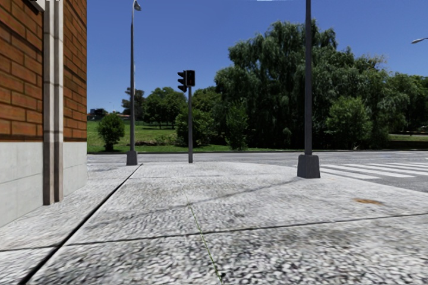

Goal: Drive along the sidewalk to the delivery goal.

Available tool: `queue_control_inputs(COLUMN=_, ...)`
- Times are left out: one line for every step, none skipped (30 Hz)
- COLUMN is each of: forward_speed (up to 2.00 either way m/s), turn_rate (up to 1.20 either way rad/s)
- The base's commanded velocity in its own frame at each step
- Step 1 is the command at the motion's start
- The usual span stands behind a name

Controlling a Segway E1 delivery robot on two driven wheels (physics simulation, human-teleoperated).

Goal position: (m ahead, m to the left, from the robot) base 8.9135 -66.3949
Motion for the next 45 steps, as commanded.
queue_control_inputs(forward_speed=2.0, turn_rate=-0.44)
queue_control_inputs(forward_speed=2.0, turn_rate=-0.36)
queue_control_inputs(forward_speed=2.0, turn_rate=-0.11)
queue_control_inputs(forward_speed=2.0, turn_rate=0.0)
queue_control_inputs(forward_speed=2.0, turn_rate=0.0)
queue_control_inputs(forward_speed=2.0, turn_rate=0.0)
queue_control_inputs(forward_speed=2.0, turn_rate=0.0)
queue_control_inputs(forward_speed=2.0, turn_rate=0.0)
queue_control_inputs(forward_speed=2.0, turn_rate=0.0)
queue_control_inputs(forward_speed=2.0, turn_rate=0.0)
queue_control_inputs(forward_speed=2.0, turn_rate=0.0)
queue_control_inputs(forward_speed=2.0, turn_rate=0.0)
queue_control_inputs(forward_speed=2.0, turn_rate=0.0)
queue_control_inputs(forward_speed=2.0, turn_rate=0.0)
queue_control_inputs(forward_speed=2.0, turn_rate=0.0)
queue_control_inputs(forward_speed=2.0, turn_rate=0.0)
queue_control_inputs(forward_speed=2.0, turn_rate=0.0)
queue_control_inputs(forward_speed=2.0, turn_rate=0.0)
queue_control_inputs(forward_speed=2.0, turn_rate=0.0)
queue_control_inputs(forward_speed=2.0, turn_rate=0.0)
queue_control_inputs(forward_speed=2.0, turn_rate=0.0)
queue_control_inputs(forward_speed=2.0, turn_rate=0.0)
queue_control_inputs(forward_speed=2.0, turn_rate=0.0)
queue_control_inputs(forward_speed=2.0, turn_rate=0.0)
queue_control_inputs(forward_speed=2.0, turn_rate=0.0)
queue_control_inputs(forward_speed=2.0, turn_rate=0.0)
queue_control_inputs(forward_speed=2.0, turn_rate=0.0)
queue_control_inputs(forward_speed=2.0, turn_rate=0.0)
queue_control_inputs(forward_speed=2.0, turn_rate=0.0)
queue_control_inputs(forward_speed=2.0, turn_rate=0.0)
queue_control_inputs(forward_speed=2.0, turn_rate=0.0)
queue_control_inputs(forward_speed=2.0, turn_rate=0.0)
queue_control_inputs(forward_speed=2.0, turn_rate=0.0)
queue_control_inputs(forward_speed=2.0, turn_rate=0.0)
queue_control_inputs(forward_speed=2.0, turn_rate=0.0)
queue_control_inputs(forward_speed=2.0, turn_rate=0.0)
queue_control_inputs(forward_speed=2.0, turn_rate=0.0)
queue_control_inputs(forward_speed=2.0, turn_rate=0.0)
queue_control_inputs(forward_speed=2.0, turn_rate=0.0)
queue_control_inputs(forward_speed=2.0, turn_rate=0.0)
queue_control_inputs(forward_speed=2.0, turn_rate=0.0)
queue_control_inputs(forward_speed=2.0, turn_rate=0.0)
queue_control_inputs(forward_speed=2.0, turn_rate=0.0)
queue_control_inputs(forward_speed=2.0, turn_rate=0.0)
queue_control_inputs(forward_speed=2.0, turn_rate=0.0)
